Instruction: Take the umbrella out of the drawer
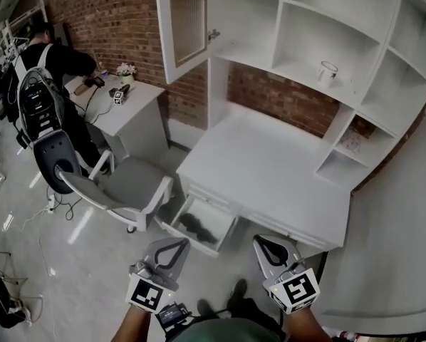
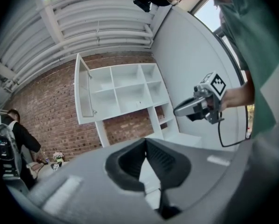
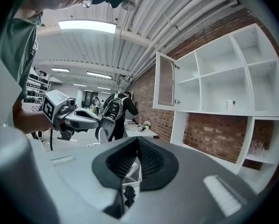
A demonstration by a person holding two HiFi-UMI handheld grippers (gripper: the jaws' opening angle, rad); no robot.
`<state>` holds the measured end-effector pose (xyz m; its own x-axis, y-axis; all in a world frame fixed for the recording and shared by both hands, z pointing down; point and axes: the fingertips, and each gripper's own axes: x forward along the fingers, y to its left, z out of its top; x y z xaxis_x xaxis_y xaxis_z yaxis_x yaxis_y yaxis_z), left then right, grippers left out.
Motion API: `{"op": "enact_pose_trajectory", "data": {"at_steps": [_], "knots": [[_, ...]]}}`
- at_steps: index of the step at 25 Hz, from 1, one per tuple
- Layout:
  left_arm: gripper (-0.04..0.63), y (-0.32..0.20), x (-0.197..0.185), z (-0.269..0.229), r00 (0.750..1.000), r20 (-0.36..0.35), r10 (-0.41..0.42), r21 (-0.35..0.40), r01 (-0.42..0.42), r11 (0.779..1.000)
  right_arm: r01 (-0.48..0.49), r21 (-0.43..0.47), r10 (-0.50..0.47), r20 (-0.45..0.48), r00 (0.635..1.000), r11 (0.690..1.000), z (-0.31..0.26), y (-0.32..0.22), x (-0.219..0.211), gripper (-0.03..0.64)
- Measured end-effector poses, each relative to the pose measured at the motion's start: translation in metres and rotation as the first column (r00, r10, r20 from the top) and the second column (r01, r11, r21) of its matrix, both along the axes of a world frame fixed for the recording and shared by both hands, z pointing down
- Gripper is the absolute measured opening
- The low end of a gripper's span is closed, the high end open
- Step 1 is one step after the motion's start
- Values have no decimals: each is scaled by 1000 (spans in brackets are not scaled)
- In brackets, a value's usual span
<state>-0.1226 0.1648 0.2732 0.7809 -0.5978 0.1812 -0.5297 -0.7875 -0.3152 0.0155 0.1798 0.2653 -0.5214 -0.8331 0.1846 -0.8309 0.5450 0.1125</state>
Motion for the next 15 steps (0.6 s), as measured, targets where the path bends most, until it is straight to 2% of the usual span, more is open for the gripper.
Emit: {"op": "enact_pose_trajectory", "data": {"at_steps": [6,15], "knots": [[3,-40,-6,3,997,11,-79,-13,79,997,84,0,-84,23,996,996,5,-55,-8,5],[3,-110,18,7,985,-1,-175,-6,175,985,191,-7,-190,36,981,982,15,-136,8,5]]}}
